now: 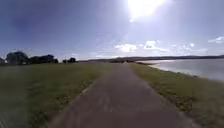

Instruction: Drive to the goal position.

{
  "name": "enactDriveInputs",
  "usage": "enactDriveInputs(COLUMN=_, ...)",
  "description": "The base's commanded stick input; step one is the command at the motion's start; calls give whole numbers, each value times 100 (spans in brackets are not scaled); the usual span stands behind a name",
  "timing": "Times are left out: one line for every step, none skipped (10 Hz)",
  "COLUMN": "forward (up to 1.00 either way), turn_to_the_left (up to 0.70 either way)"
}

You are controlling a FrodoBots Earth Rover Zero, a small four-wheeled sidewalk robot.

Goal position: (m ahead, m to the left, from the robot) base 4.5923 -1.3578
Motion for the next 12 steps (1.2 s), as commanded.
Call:
enactDriveInputs(forward=70, turn_to_the_left=5)
enactDriveInputs(forward=70, turn_to_the_left=5)
enactDriveInputs(forward=70, turn_to_the_left=5)
enactDriveInputs(forward=70, turn_to_the_left=5)
enactDriveInputs(forward=70, turn_to_the_left=5)
enactDriveInputs(forward=70, turn_to_the_left=5)
enactDriveInputs(forward=70, turn_to_the_left=5)
enactDriveInputs(forward=70, turn_to_the_left=5)
enactDriveInputs(forward=70, turn_to_the_left=5)
enactDriveInputs(forward=70, turn_to_the_left=5)
enactDriveInputs(forward=70, turn_to_the_left=5)
enactDriveInputs(forward=70, turn_to_the_left=5)
